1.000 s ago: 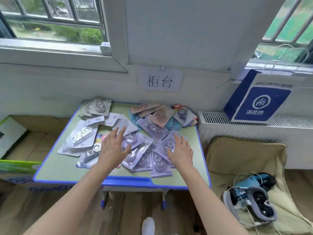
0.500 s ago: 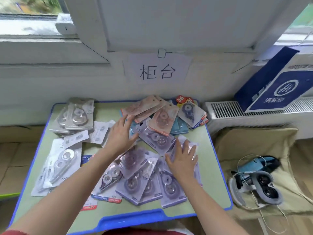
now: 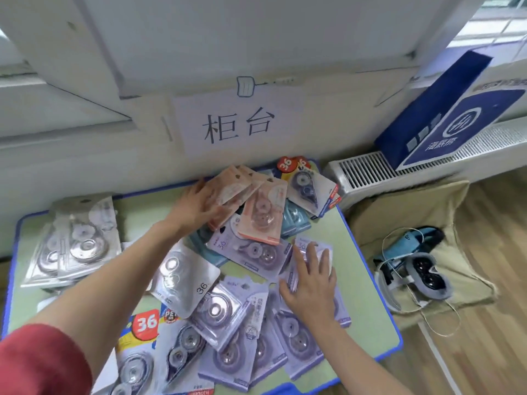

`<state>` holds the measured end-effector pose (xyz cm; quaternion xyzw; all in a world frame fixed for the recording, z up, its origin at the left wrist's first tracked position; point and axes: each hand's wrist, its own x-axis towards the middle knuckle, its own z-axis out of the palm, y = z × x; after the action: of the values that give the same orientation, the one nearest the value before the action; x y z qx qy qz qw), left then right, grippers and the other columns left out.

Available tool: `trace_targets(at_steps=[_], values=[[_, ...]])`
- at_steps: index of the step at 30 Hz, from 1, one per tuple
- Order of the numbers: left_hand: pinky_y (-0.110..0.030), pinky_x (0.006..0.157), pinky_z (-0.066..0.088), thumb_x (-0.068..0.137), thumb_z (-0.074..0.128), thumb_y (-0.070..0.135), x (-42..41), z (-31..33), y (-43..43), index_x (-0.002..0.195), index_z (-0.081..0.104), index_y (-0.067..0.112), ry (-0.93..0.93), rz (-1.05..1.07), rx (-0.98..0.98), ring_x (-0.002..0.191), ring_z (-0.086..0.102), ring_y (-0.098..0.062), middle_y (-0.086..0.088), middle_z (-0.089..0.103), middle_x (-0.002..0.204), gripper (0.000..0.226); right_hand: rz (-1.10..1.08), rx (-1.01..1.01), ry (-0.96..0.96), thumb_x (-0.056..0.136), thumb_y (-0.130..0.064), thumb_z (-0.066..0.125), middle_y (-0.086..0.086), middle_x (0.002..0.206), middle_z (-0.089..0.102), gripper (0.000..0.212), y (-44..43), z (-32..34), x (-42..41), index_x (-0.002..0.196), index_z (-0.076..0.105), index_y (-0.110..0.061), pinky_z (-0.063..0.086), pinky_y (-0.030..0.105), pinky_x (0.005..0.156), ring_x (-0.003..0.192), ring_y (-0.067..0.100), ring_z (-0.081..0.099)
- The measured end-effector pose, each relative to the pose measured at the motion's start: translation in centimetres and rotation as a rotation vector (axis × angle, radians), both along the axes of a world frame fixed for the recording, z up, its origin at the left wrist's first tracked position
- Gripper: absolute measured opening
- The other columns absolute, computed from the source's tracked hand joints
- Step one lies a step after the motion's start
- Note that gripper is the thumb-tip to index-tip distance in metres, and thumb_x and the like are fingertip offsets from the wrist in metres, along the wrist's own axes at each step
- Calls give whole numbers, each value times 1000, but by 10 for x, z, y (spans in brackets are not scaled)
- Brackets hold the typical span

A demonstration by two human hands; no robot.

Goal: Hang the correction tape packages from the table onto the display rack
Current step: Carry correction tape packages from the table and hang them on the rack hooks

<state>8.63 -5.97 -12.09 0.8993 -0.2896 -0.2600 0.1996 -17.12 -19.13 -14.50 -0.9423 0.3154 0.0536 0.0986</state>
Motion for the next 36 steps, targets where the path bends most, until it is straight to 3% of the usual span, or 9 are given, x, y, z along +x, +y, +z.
trace_targets(at_steps=[3, 6, 8, 13, 16, 18, 20, 29, 36], values=[[-42, 108, 26, 53, 23, 86, 2, -6, -4, 148, 27, 31, -61, 34, -25, 132, 34, -34, -12, 34, 149, 110, -12, -6, -14, 74, -51, 42, 20, 132, 55, 67, 0, -1, 1, 123, 64, -11, 48, 63, 79, 114, 51, 54], [-42, 102, 32, 67, 38, 81, 1, -10, -2, 147, 30, 32, -118, 26, -47, 123, 42, -35, -13, 42, 140, 94, -16, -20, -20, 74, -50, 46, 20, 133, 55, 65, 0, -2, 0, 124, 64, -12, 47, 64, 80, 115, 51, 53], [-42, 100, 36, 77, 54, 71, -2, -12, 0, 146, 33, 31, -164, 46, -76, 118, 45, -35, -13, 44, 136, 82, -10, -44, -35, 72, -47, 60, 20, 133, 54, 63, 0, -3, 0, 124, 63, -12, 46, 65, 81, 115, 51, 52], [-44, 97, 39, 82, 61, 57, -18, -8, 4, 144, 36, 24, -242, 96, -98, 117, 44, -35, -15, 45, 133, 75, -17, -40, -102, 60, -36, 86, 23, 135, 51, 73, 2, -4, -3, 125, 63, -10, 44, 66, 85, 118, 55, 48], [-43, 95, 40, 83, 62, 54, -34, -1, 7, 145, 36, 22, -271, 117, -101, 117, 43, -34, -16, 45, 134, 75, -47, 14, -135, 71, -42, 77, 26, 148, 30, 74, -1, -3, -5, 136, 52, -18, 33, 63, 102, 132, 56, 28], [-44, 96, 40, 83, 63, 51, -47, 4, 11, 145, 37, 22, -288, 131, -108, 117, 44, -34, -16, 45, 133, 73, -46, 51, -1, 81, -57, 58, 21, 157, 0, 79, -4, -5, -6, 149, 27, -31, 12, 52, 114, 142, 47, 3], [-43, 96, 39, 84, 64, 48, -61, 9, 15, 144, 39, 21, -300, 149, -100, 116, 45, -34, -16, 47, 131, 70, -32, 66, 69, 84, -65, 46, 16, 157, -16, 83, -8, -7, -9, 151, 6, -36, 8, 47, 116, 144, 39, -7], [-47, 105, 34, 82, 61, 55, -163, 26, 34, 147, 29, 32, -340, 331, -91, 125, 40, -29, -14, 40, 140, 76, 121, 97, -48, 87, -57, 46, 7, 160, -3, 80, -17, 28, -36, 152, 8, -31, 27, 46, 109, 143, 39, 4], [-42, 105, 32, 83, 63, 51, -263, 27, 53, 146, 32, 32, -379, 473, -29, 127, 39, -32, -16, 39, 140, 73, 384, 57, -123, 86, -57, 48, 12, 159, 3, 82, -15, 40, -89, 152, 12, -25, 11, 44, 116, 144, 36, 2]])
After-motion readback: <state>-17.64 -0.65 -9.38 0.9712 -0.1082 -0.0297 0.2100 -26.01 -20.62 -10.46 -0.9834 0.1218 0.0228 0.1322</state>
